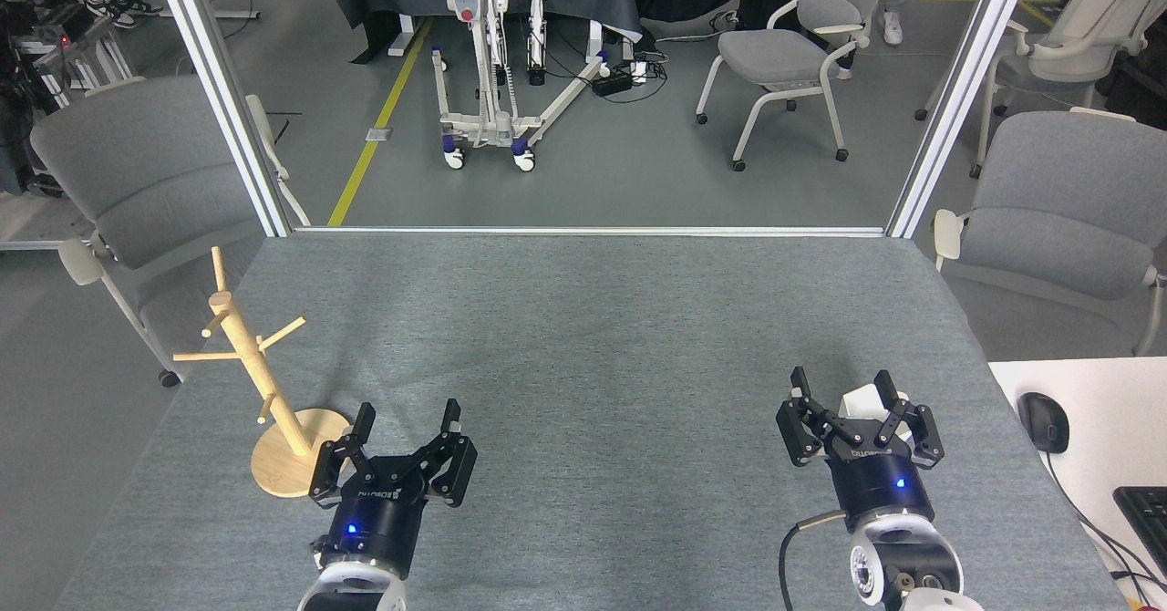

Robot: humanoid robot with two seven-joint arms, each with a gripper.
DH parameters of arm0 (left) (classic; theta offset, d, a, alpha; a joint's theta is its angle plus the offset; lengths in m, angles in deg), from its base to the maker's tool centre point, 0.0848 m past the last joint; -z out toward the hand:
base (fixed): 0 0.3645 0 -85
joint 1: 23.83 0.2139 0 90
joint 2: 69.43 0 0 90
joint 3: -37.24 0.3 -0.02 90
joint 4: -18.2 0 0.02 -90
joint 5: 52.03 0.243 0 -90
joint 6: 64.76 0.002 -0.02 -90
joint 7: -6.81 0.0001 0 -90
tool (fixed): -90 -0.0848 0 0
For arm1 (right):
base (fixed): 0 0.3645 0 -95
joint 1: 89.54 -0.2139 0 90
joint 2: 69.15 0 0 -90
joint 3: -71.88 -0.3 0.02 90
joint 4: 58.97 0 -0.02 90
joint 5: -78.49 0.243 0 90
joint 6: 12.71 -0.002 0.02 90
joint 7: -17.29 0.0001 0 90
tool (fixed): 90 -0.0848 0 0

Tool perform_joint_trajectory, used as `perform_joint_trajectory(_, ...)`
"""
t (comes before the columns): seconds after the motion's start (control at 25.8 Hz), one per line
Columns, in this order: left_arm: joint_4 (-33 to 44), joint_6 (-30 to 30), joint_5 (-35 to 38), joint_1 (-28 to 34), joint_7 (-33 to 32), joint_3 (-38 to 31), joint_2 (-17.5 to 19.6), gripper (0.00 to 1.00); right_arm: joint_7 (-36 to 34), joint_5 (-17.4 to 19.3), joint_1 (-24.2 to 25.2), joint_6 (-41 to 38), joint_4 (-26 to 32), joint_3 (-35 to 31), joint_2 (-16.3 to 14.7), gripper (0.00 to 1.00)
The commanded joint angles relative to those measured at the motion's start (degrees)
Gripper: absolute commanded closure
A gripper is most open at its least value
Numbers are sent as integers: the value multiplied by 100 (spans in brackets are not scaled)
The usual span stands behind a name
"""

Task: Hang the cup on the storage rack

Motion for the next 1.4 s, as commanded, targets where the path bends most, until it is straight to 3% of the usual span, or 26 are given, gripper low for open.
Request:
perform_joint_trajectory(0.0,19,21,6,31,26,-19,14,1,-6,-3,39,1,20,8,26,1)
perform_joint_trajectory(0.43,27,-32,6,93,34,-28,23,1,12,-3,65,-17,90,17,8,1)
perform_joint_trajectory(0.62,27,-41,-3,32,34,-19,32,1,12,14,109,45,152,-335,-370,1)
perform_joint_trajectory(0.78,27,-41,6,-4,34,-19,32,1,3,23,548,45,126,-932,-352,1)
perform_joint_trajectory(0.93,19,-49,6,-65,34,-19,41,1,-24,-3,900,71,46,-1108,-352,1)
perform_joint_trajectory(1.16,-61,-49,15,-4,43,-2,23,1,-50,-21,795,844,-437,-1003,-361,1)
perform_joint_trajectory(1.36,-157,-41,15,-30,52,7,14,1,-50,5,293,1337,-876,-546,-387,1)
